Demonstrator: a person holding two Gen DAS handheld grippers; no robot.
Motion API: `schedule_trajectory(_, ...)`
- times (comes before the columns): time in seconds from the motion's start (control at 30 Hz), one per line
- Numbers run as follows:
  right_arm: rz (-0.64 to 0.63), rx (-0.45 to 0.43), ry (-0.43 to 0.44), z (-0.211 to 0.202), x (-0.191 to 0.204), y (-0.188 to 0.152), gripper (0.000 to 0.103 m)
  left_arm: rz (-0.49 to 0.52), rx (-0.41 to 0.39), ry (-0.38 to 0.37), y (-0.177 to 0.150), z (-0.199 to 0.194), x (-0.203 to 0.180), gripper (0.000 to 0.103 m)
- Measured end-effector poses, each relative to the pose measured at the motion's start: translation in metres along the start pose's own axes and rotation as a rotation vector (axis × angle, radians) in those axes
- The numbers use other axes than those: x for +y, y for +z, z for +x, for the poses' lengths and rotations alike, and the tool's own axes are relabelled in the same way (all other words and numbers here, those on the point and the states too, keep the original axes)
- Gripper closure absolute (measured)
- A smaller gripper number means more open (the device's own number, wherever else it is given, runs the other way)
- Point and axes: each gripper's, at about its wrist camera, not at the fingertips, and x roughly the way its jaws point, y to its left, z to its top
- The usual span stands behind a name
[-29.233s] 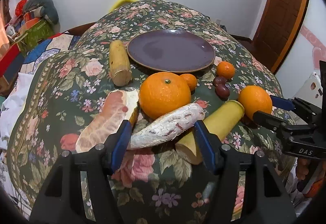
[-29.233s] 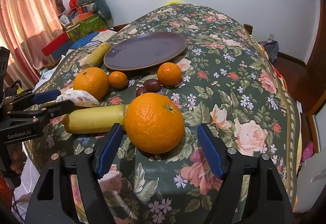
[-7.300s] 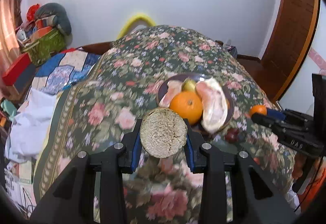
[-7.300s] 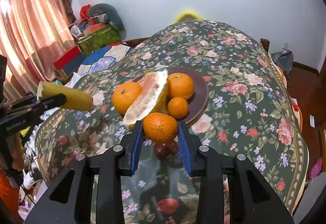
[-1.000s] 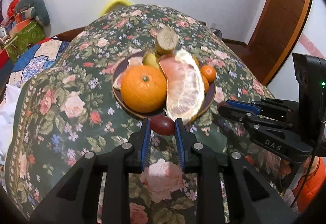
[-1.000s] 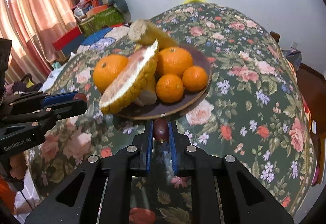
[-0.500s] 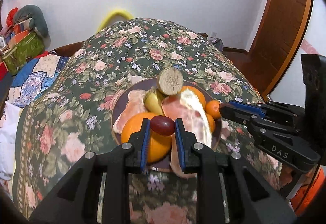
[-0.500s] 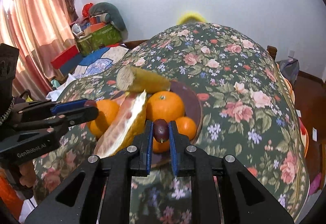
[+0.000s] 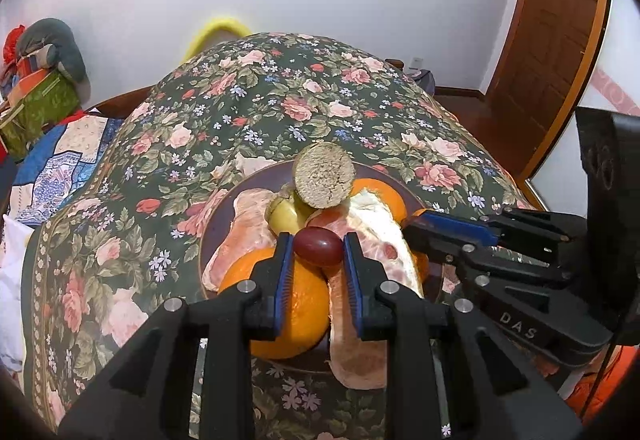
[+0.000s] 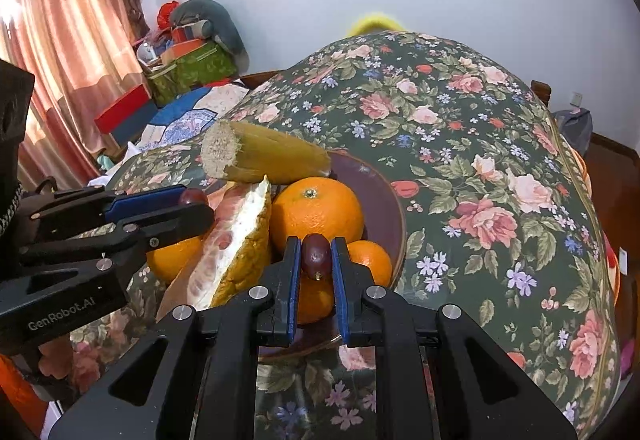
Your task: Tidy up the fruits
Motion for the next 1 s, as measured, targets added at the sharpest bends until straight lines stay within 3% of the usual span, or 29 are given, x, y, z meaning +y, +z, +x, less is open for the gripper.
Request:
schedule_trajectory(0.17, -0.013, 0.012, 0.019, 0.001, 0.002, 0.001, 0.08, 0.007, 0.009, -0.003, 0.0, 0.0, -0.001, 0.074)
schedule_trajectory(0.63, -0.006, -0.009, -0.023, -0.032, 0.004, 0.003, 0.077, -0.021, 0.002, 0.003, -0.005, -0.034, -0.002, 0.071)
schedule_trajectory(0.77, 0.001, -0.056, -0.021, -0.062, 0.01, 0.008, 0.077, -0.048, -0.048, 0.009, -0.005, -0.068, -0.001, 0.071)
schedule_trajectory(1.0, -0.024, -0.196, -0.034, -0.14, 0.041, 0.015, 0.077, -0.061, -0.195, 0.015, -0.004, -0.164, -0.007, 0.071)
